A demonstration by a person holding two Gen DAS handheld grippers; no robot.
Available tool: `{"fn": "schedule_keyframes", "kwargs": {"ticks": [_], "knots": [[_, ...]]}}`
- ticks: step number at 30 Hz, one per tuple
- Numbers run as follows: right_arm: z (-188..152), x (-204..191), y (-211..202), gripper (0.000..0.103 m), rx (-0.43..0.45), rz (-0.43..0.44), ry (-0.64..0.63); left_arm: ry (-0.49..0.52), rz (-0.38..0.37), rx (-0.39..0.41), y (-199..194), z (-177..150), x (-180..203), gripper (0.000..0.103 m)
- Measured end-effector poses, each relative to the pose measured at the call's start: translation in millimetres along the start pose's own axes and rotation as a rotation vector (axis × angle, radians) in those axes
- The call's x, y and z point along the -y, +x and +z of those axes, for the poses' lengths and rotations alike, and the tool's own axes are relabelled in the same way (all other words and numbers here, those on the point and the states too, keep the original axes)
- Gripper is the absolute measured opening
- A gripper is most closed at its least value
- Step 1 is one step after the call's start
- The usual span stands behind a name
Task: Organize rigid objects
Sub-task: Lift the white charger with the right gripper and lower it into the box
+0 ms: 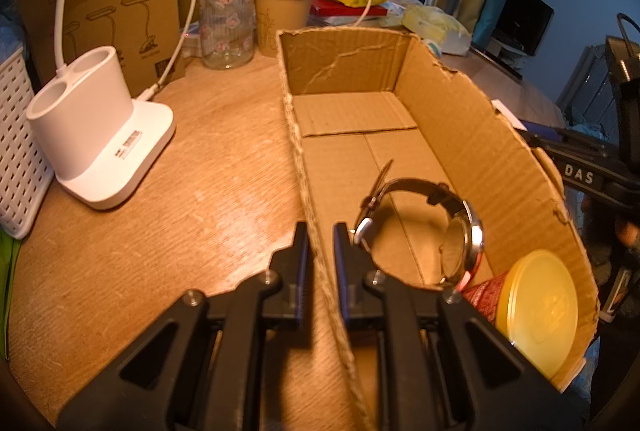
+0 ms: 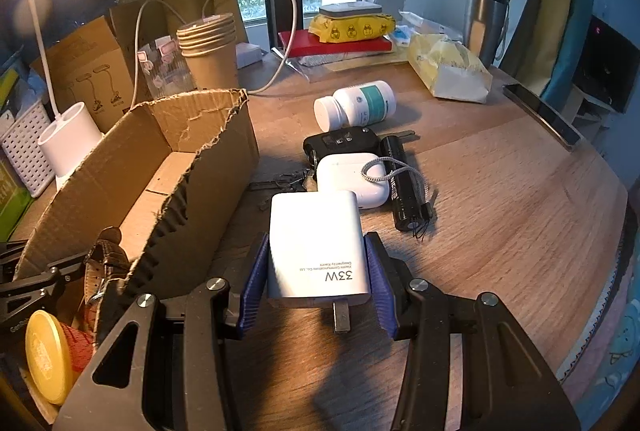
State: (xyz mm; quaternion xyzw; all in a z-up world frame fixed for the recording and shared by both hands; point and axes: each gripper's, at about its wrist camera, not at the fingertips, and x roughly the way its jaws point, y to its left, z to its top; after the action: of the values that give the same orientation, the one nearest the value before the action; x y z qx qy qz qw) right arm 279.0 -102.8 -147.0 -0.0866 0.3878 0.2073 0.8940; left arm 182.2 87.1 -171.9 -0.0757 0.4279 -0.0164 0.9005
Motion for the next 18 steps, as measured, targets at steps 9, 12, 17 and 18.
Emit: {"fn": "schedule_keyframes", "kwargs": {"ticks": [9,12,17,18], "knots": [[1.3,-6.7,-18.4,0.05,0.026,0.009,-0.011,0.0,0.0,0.0,0.1,0.1,-0.2,0.013],[1.7,-11.6,-25.7,0.05,0.036,0.016,-0.018,0.0,0.0,0.0,0.1,0.1,-0.2,0.013],[3.6,-21.5,-39.3,0.05,0.055,0.035,-0.034,0.0,0.0,0.0,0.1,0.1,-0.1,0.013],[3.9,-24.0,-42.2,0.05,0.058,0.039,-0.039,0.001,0.0,0.0,0.1,0.1,-0.2,0.013]]}}
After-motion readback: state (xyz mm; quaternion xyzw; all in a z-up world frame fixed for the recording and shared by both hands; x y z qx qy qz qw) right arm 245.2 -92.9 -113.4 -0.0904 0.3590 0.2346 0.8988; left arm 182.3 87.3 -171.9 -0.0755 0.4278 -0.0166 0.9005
